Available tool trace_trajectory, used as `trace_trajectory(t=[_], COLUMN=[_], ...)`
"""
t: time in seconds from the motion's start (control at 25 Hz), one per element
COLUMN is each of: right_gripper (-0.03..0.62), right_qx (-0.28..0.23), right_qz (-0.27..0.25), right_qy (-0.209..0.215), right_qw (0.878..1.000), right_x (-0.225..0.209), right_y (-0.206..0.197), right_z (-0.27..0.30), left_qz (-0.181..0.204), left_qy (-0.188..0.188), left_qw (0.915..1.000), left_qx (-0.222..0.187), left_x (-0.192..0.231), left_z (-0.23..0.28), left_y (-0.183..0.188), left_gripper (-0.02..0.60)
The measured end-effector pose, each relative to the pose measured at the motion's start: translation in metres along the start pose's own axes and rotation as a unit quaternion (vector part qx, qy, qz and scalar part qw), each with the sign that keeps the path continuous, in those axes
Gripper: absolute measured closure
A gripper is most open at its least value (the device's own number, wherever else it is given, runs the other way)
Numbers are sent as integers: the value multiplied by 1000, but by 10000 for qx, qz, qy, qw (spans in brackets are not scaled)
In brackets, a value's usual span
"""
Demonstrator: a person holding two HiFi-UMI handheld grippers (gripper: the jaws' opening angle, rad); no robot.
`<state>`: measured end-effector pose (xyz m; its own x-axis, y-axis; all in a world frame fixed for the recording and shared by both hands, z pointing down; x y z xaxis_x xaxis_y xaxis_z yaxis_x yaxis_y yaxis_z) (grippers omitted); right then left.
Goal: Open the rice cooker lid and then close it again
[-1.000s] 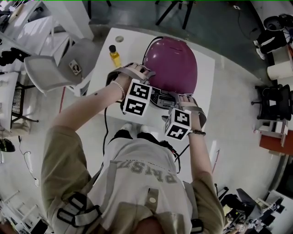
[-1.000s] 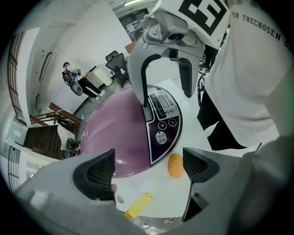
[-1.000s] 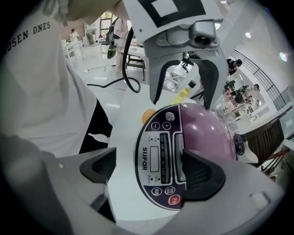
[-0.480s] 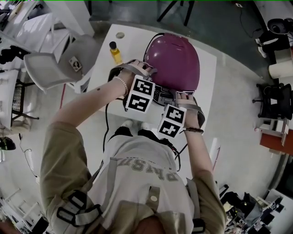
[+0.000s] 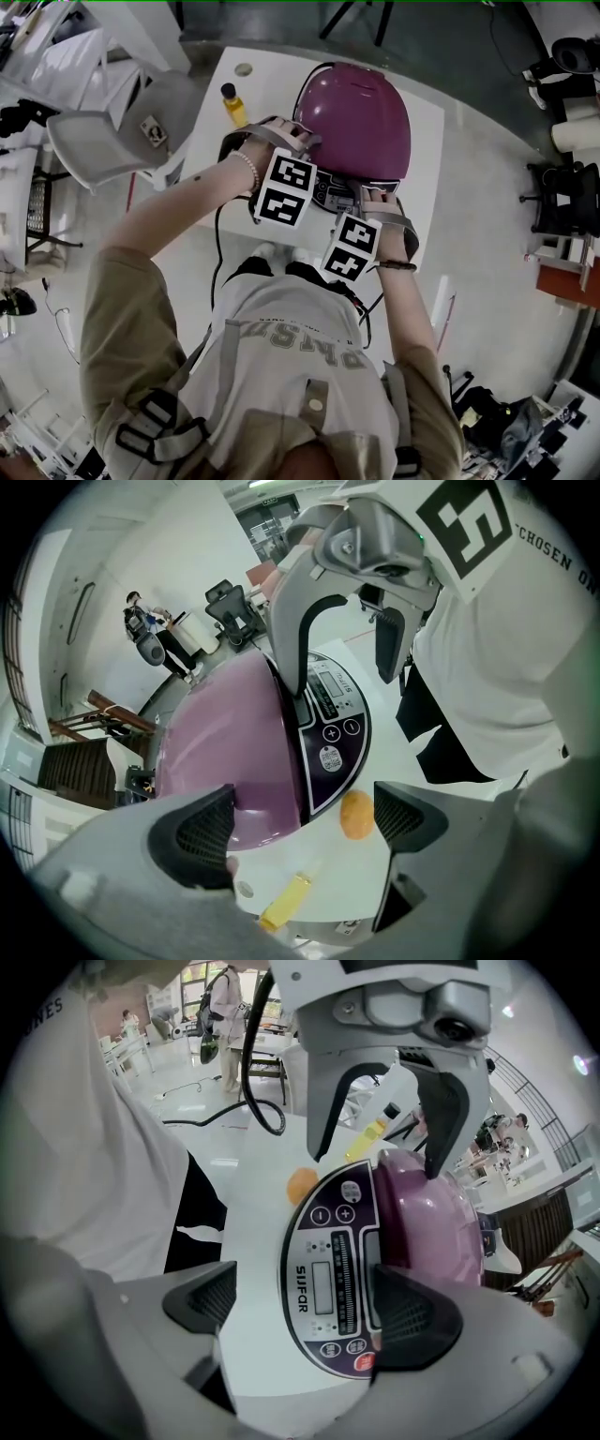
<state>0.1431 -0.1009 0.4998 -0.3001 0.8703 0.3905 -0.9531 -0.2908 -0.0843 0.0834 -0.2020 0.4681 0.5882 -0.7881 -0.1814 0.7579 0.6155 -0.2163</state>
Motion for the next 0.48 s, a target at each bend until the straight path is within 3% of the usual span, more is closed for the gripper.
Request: trace_trajectory(t=[0.48], right_gripper=[154], right_qx=[-187], right_qz=[157], right_qy=[-17], right_qw=[9997], right_x=[-3], right_y=[-1], right_z=[-2], left_qz=[-52], left_qy=[762], left_qw=[9969], left_qx=[-207], left_x=[32], left_z=[-52], left_y=[1], left_gripper=[101])
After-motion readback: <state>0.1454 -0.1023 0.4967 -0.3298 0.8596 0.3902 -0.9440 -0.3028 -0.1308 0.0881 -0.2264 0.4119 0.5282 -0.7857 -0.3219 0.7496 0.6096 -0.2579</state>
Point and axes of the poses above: the fingertips, and each gripper's own axes: z forward along the fingers, x to its left, y out of its top, the point moved 7 cm from there along -z, backward along the fingers, and after that the axes turned 9 degrees about -y, right-handed, at the moved point
